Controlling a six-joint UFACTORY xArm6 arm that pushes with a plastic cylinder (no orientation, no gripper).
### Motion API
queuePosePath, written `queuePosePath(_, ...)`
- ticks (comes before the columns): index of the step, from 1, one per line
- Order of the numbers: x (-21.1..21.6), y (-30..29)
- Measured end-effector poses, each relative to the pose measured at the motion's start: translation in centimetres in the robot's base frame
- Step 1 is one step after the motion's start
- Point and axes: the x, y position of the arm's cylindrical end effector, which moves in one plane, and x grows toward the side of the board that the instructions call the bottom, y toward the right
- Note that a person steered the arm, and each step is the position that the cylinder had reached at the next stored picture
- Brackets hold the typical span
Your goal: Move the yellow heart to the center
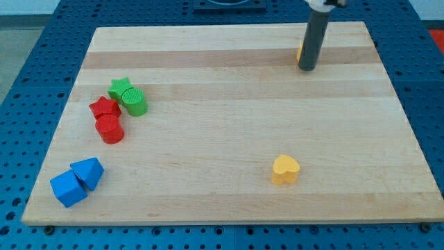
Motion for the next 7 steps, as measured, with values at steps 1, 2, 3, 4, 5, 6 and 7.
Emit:
queuePosePath(1,-1.1,0.1)
queuePosePath(2,-2.6,2.4)
queuePosePath(3,4.6,4.0)
queuePosePath(4,15.4,4.3)
queuePosePath(5,24.4,4.3)
queuePosePath(6,26.3,-2.2)
queuePosePath(7,25.1,-6.0)
